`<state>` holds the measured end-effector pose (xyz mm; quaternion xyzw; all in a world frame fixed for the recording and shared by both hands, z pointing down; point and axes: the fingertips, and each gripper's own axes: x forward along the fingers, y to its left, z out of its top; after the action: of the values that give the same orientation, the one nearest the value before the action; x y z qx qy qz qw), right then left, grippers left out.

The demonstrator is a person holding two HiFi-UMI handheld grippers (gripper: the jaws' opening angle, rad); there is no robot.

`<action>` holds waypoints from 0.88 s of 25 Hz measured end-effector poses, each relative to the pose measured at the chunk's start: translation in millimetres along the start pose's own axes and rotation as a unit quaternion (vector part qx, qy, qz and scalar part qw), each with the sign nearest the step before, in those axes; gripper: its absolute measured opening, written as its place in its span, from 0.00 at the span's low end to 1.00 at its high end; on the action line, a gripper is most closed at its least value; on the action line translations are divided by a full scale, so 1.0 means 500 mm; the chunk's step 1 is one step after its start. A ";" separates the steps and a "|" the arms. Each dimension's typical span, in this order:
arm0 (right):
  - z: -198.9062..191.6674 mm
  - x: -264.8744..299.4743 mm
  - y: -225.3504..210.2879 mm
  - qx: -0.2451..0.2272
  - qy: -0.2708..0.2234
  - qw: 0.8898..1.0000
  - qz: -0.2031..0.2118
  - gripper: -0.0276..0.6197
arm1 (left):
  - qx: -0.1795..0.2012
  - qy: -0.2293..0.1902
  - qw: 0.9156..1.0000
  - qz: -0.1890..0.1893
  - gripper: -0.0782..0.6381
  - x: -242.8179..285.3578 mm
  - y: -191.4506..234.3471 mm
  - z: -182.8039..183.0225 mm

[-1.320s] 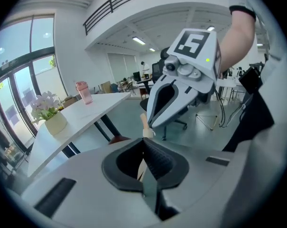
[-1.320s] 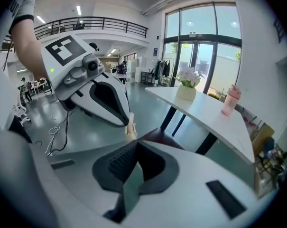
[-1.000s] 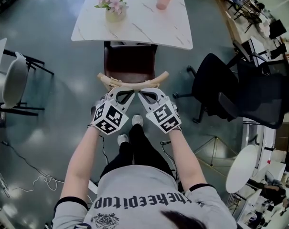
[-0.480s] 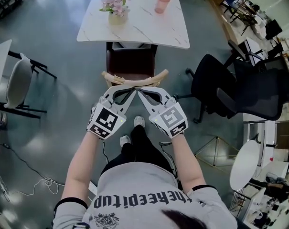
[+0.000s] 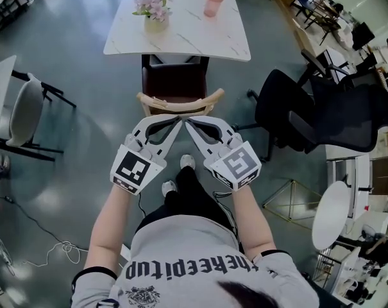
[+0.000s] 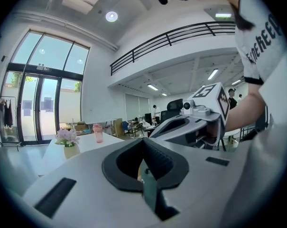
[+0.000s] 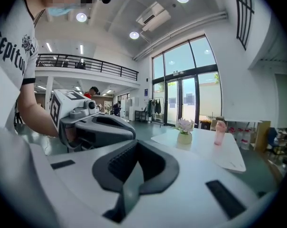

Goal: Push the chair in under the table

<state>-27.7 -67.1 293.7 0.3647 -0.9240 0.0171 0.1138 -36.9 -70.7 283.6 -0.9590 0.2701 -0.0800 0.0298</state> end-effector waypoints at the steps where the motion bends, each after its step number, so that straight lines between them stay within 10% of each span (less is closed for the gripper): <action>1: 0.005 -0.004 0.002 0.002 -0.005 1.000 -0.002 0.06 | -0.002 -0.004 1.000 -0.001 0.13 -0.004 -0.003 0.006; 22: 0.063 -0.024 0.023 0.020 -0.052 0.998 0.000 0.06 | -0.018 -0.055 0.998 0.005 0.13 -0.046 -0.009 0.058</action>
<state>-33.3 -54.4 260.9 0.3674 -0.9281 0.0163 0.0588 -49.1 -54.2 252.4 -0.9610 0.2741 -0.0219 0.0279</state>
